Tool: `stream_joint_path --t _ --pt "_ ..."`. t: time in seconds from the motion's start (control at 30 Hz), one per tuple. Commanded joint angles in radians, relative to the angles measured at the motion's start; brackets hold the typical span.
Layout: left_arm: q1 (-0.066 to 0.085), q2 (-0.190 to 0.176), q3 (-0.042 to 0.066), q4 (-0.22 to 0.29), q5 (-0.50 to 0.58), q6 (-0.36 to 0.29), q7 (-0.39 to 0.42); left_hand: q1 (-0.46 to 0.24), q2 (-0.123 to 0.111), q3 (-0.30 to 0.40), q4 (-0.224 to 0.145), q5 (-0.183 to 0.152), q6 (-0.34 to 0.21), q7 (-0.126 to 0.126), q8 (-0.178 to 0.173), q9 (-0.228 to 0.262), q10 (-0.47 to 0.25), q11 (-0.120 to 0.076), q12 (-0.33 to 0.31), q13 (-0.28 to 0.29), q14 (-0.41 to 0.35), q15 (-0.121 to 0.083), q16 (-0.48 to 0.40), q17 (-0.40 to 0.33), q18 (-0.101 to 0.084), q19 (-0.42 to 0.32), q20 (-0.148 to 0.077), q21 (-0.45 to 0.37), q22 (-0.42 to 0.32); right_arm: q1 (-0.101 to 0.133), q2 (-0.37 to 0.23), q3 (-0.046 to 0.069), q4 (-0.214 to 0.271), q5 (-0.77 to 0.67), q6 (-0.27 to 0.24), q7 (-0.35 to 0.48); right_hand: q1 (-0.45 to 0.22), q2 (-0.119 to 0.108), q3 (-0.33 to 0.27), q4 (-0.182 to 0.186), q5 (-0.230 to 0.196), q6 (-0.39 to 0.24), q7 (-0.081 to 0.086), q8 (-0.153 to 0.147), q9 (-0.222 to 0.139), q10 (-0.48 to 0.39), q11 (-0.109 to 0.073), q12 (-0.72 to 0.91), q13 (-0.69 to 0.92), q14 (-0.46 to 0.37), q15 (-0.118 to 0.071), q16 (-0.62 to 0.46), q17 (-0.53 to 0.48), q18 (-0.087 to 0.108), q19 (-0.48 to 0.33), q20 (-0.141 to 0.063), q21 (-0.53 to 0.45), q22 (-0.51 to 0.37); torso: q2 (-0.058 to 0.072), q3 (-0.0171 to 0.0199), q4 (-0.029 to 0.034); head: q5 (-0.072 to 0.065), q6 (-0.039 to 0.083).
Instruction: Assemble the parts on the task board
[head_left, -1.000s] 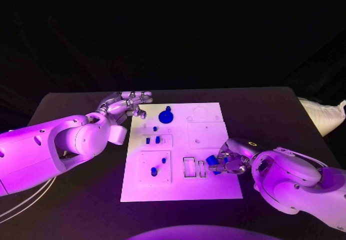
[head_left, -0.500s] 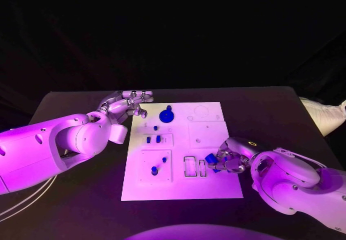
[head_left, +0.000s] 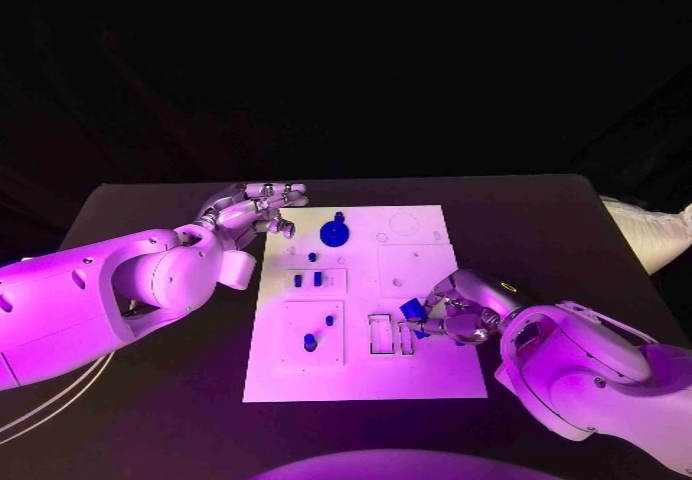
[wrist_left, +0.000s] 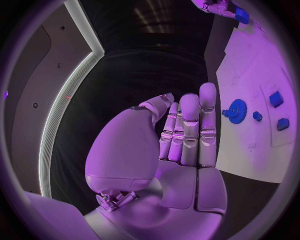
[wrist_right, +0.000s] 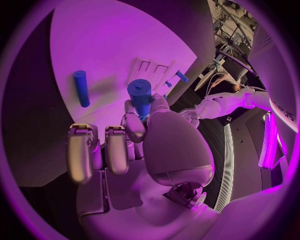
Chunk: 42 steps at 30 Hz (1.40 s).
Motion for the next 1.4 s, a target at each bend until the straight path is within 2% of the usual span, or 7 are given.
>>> stream_joint_path --t 0.03,0.5,0.97,1.03,1.2,1.3,1.4 --pt "-0.001 0.001 0.000 0.003 -0.003 0.021 0.004 0.001 0.009 -0.006 0.000 -0.001 -0.007 0.001 0.004 -0.001 -0.007 0.002 0.004 -0.001 -0.007 -0.002 -0.005 -0.001 0.015 -0.009 -0.002 -0.002 -0.001 0.000 0.017 0.000 -0.005 0.054 0.012 0.018 -0.004 0.018 -0.008 0.001 0.005 0.000 -0.004 0.023 0.061 0.008 -0.003 0.002 0.000 0.072 -0.008 0.005 0.061 -0.009 0.024 -0.004 0.004 0.122 0.000 -0.0016 -0.0009 -0.004 -0.001" --pt "-0.001 0.002 0.000 0.005 -0.003 0.024 0.004 0.001 0.009 -0.006 0.000 -0.001 -0.007 0.001 0.004 -0.001 -0.007 0.002 0.004 -0.001 -0.007 -0.002 -0.005 -0.001 0.015 -0.009 -0.002 -0.002 -0.001 -0.001 0.096 -0.001 -0.039 0.088 0.117 -0.005 -0.057 0.030 -0.041 0.002 -0.004 -0.001 -0.006 0.028 0.087 0.010 -0.004 -0.006 0.005 0.072 -0.009 0.007 0.063 -0.009 0.025 -0.004 0.006 0.125 0.001 0.0003 -0.0004 0.003 -0.003" --pt "-0.001 0.000 0.000 0.006 -0.003 0.023 0.004 0.001 0.009 -0.006 0.000 -0.001 -0.007 0.001 0.004 -0.001 -0.007 0.002 0.004 -0.001 -0.007 -0.002 -0.005 -0.001 0.015 -0.009 -0.002 -0.002 -0.001 -0.002 0.117 -0.002 -0.051 0.072 0.133 -0.020 -0.080 0.033 -0.060 0.001 -0.027 0.000 -0.008 0.032 0.104 0.010 -0.006 -0.011 0.007 0.072 -0.010 0.007 0.062 -0.009 0.025 -0.005 0.005 0.125 0.000 0.0005 -0.0010 0.012 -0.005" --pt "-0.001 0.000 0.000 0.006 -0.003 0.023 0.004 0.001 0.009 -0.006 0.000 -0.001 -0.007 0.001 0.004 -0.001 -0.007 0.002 0.004 -0.001 -0.007 -0.002 -0.005 -0.001 0.015 -0.009 -0.002 -0.002 -0.001 -0.002 0.118 -0.002 -0.053 0.062 0.126 -0.024 -0.100 0.034 -0.074 0.001 -0.072 -0.002 -0.009 0.034 0.112 0.010 -0.006 -0.016 0.007 0.072 -0.011 0.007 0.062 -0.009 0.024 -0.006 0.004 0.124 0.000 0.0003 -0.0007 0.012 -0.005" --pt "-0.001 -0.001 0.000 0.007 -0.003 0.023 0.004 0.001 0.009 -0.006 0.000 -0.001 -0.007 0.001 0.004 -0.001 -0.007 0.002 0.004 -0.001 -0.007 -0.002 -0.005 -0.001 0.015 -0.009 -0.002 -0.002 -0.001 -0.002 0.118 -0.002 -0.054 0.034 0.116 -0.034 -0.226 -0.014 -0.115 -0.007 -0.362 -0.016 -0.005 0.035 0.139 -0.015 -0.002 -0.082 -0.032 0.069 -0.008 0.001 0.052 -0.007 0.018 -0.004 -0.004 0.115 0.001 0.0004 -0.0004 0.013 -0.004" --pt "-0.001 -0.002 0.000 0.007 -0.003 0.023 0.004 0.001 0.009 -0.006 0.000 -0.001 -0.007 0.001 0.004 -0.001 -0.007 0.002 0.004 -0.001 -0.007 -0.002 -0.005 -0.001 0.015 -0.009 -0.002 -0.002 -0.001 -0.002 0.116 -0.002 -0.052 0.017 0.118 -0.037 -0.295 -0.094 -0.039 0.004 -0.379 -0.027 -0.003 0.036 0.162 -0.024 0.001 -0.116 -0.049 0.068 -0.006 -0.001 0.048 -0.005 0.015 -0.001 -0.009 0.111 0.001 0.0008 -0.0007 0.013 -0.005" --pt "-0.001 -0.003 0.000 0.007 -0.003 0.022 0.004 0.000 0.010 -0.008 0.000 -0.001 -0.008 0.001 0.004 -0.002 -0.009 0.003 0.006 -0.001 -0.009 -0.001 -0.005 -0.003 0.015 -0.009 -0.001 -0.005 -0.003 -0.002 0.113 -0.002 -0.050 0.008 0.123 -0.034 -0.289 -0.102 -0.028 0.004 -0.378 -0.028 -0.003 0.036 0.166 -0.025 0.001 -0.120 -0.051 0.068 -0.006 -0.002 0.048 -0.005 0.015 -0.001 -0.010 0.110 0.001 0.0011 -0.0019 0.014 -0.005"
